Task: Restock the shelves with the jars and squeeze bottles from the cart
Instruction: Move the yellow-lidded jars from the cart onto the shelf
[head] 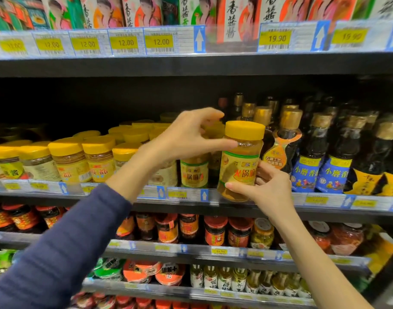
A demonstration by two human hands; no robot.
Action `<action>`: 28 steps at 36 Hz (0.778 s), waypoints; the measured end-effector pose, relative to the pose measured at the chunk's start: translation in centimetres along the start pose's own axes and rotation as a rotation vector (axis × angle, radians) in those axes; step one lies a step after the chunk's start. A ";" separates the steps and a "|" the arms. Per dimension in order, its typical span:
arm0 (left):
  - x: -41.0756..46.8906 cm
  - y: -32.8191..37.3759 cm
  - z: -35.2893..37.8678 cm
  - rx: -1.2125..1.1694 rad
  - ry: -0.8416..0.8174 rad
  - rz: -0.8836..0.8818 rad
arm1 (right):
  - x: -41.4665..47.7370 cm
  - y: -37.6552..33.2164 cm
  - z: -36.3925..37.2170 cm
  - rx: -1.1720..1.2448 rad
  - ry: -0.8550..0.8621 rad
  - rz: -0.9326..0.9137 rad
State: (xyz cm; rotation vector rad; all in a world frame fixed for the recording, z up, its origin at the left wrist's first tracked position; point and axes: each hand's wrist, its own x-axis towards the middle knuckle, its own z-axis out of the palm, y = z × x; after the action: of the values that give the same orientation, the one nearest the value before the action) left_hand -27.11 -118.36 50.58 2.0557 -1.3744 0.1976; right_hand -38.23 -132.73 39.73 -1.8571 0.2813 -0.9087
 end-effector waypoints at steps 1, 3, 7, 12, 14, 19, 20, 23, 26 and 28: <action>1.0 0.2 -0.2 0.007 -0.089 -0.034 | 0.0 0.0 0.0 -0.009 0.002 -0.002; 3.0 0.8 -0.5 0.038 -0.253 -0.097 | 0.0 0.1 0.1 -0.019 0.004 0.001; 5.7 1.7 -0.6 0.166 -0.384 -0.095 | 0.0 0.0 0.3 -0.028 -0.007 0.003; 7.8 1.9 -0.5 0.251 -0.450 -0.052 | 0.0 -0.1 0.4 -0.051 -0.008 0.001; 8.3 1.7 -0.5 0.280 -0.454 -0.036 | 0.0 0.0 0.4 -0.059 -0.015 -0.002; 9.0 1.4 -0.5 0.313 -0.433 -0.034 | 0.3 0.3 0.2 -0.088 -0.043 -0.026; 9.1 1.3 -0.5 0.311 -0.442 -0.035 | 0.3 0.3 0.2 -0.100 -0.049 -0.035; 9.3 1.2 -0.4 0.316 -0.460 -0.058 | 0.2 0.6 0.0 -0.115 -0.081 -0.039; 9.7 0.8 -0.4 0.350 -0.497 -0.109 | -0.3 1.1 -0.4 -0.156 -0.132 -0.041; 9.9 0.5 -0.5 0.344 -0.528 -0.122 | -0.9 1.5 -0.6 -0.233 -0.141 -0.037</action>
State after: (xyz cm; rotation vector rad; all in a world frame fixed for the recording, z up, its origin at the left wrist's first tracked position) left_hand -23.09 -125.84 55.71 2.5970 -1.5955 -0.1917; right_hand -38.95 -133.36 38.19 -2.1371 0.2753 -0.7918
